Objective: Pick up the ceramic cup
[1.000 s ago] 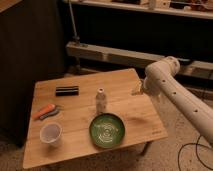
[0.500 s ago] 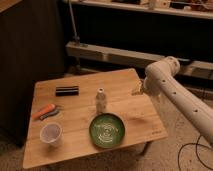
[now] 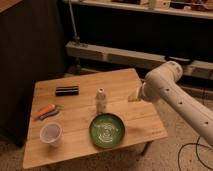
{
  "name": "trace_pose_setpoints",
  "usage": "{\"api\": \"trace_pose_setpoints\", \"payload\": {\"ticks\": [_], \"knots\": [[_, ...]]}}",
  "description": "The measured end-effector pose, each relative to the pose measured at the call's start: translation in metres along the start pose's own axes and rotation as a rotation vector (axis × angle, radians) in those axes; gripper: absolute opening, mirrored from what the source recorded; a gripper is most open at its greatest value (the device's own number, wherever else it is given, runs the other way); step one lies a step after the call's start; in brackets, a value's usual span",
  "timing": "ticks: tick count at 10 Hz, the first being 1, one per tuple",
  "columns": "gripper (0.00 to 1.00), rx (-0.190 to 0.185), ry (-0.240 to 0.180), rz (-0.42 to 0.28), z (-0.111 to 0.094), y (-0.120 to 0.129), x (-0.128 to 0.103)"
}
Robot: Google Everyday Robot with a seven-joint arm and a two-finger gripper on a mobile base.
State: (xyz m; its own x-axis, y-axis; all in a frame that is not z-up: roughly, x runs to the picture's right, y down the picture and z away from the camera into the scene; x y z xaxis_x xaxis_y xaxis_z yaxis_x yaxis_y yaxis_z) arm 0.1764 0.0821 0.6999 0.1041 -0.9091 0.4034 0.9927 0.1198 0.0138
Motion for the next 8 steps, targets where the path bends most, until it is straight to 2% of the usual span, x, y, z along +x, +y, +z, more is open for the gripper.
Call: {"api": "trace_pose_setpoints", "payload": {"ticks": [4,6,7,8], "knots": [[0.8,0.014,-0.028,-0.191,-0.026,-0.073,-0.074],[0.8,0.017,-0.065,-0.316,-0.034,-0.133,-0.115],[0.8,0.024,-0.08,-0.353,-0.035,-0.157,-0.124],[0.8,0.046,-0.111,-0.419,-0.036,-0.203,-0.133]]}}
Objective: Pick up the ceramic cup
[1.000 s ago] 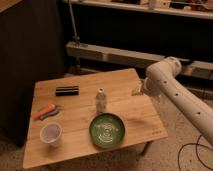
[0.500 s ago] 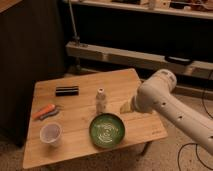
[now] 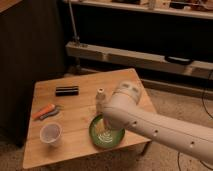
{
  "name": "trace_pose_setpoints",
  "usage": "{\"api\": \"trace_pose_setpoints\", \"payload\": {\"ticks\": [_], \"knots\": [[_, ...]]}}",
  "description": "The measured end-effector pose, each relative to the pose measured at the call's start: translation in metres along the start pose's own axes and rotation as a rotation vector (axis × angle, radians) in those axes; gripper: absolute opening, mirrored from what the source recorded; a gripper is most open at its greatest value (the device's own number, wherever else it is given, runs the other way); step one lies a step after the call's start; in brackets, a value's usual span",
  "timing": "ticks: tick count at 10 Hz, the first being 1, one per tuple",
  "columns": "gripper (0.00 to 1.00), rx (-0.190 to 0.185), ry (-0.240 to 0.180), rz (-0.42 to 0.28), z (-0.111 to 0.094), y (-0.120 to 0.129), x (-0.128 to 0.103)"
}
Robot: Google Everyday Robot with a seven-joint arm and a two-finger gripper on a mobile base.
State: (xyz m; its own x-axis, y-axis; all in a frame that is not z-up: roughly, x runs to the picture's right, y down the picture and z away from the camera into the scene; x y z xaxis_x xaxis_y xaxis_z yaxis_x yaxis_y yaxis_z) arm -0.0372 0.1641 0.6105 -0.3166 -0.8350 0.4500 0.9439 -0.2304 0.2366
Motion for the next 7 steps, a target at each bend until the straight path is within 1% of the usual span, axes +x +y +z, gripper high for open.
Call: {"api": "trace_pose_setpoints", "payload": {"ticks": [1,2,3,5,6,7], "knots": [[0.8,0.015,-0.015,-0.038,0.001,-0.024,0.009],[0.8,0.04,-0.025,-0.073,0.001,-0.048,0.021],[0.8,0.068,-0.026,-0.101,0.001,-0.073,0.037],[0.8,0.087,-0.018,-0.108,0.002,-0.087,0.056],[0.8,0.102,-0.016,-0.107,0.005,-0.093,0.069],[0.8,0.106,-0.013,-0.106,0.008,-0.095,0.077]]}}
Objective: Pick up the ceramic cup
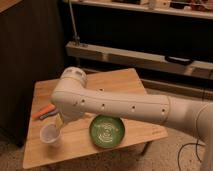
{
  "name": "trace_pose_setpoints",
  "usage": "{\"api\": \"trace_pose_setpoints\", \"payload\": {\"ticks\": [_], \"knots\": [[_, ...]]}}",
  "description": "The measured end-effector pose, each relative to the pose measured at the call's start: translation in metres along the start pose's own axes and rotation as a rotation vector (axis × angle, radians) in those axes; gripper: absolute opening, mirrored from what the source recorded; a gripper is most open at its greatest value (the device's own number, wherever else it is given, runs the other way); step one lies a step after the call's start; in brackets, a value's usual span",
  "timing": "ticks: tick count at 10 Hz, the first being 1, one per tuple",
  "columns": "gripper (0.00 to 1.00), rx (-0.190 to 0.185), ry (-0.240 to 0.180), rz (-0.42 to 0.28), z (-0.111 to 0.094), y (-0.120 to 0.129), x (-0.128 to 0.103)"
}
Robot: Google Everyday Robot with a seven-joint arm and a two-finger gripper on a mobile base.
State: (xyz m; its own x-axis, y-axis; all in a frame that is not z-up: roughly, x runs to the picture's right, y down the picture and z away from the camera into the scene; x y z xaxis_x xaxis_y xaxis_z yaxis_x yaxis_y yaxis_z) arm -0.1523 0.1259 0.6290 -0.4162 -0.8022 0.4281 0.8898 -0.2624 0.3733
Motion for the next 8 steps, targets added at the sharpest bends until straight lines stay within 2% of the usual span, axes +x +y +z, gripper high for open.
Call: {"api": "trace_pose_setpoints", "payload": {"ticks": [4,6,8], "knots": [[0.8,0.029,-0.009,-0.003,0.031,-0.013,0.037],[0.8,0.053,-0.038,-0.022,0.066,-0.03,0.057],[0.8,0.064,-0.071,-0.047,0.096,-0.037,0.06]]}}
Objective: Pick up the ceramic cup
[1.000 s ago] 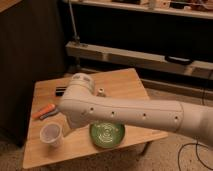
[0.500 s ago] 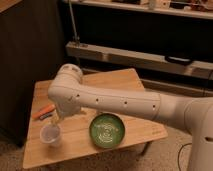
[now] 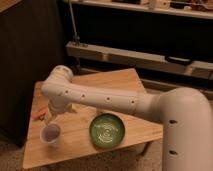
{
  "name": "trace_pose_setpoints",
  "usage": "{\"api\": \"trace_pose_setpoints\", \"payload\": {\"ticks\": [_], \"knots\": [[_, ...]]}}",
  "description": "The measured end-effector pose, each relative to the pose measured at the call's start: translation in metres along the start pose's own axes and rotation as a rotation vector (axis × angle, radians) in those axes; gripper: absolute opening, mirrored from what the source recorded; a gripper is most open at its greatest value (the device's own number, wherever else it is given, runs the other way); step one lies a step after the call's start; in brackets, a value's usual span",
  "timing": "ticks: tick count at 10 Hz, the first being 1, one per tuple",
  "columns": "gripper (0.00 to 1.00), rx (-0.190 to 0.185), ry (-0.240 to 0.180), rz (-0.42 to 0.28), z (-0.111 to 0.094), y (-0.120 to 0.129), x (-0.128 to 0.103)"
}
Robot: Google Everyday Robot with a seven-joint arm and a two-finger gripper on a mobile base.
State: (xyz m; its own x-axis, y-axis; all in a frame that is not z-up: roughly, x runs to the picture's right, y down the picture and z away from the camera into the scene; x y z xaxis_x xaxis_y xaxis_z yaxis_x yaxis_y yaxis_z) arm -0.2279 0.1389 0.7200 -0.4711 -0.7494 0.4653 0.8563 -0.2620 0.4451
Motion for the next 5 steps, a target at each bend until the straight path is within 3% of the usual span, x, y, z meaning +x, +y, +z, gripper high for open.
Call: {"api": "trace_pose_setpoints", "payload": {"ticks": [2,5], "knots": [[0.8,0.013,-0.018,-0.026,0.009,0.001,-0.008],[0.8,0.028,-0.014,-0.047,0.0,0.015,-0.023]]}}
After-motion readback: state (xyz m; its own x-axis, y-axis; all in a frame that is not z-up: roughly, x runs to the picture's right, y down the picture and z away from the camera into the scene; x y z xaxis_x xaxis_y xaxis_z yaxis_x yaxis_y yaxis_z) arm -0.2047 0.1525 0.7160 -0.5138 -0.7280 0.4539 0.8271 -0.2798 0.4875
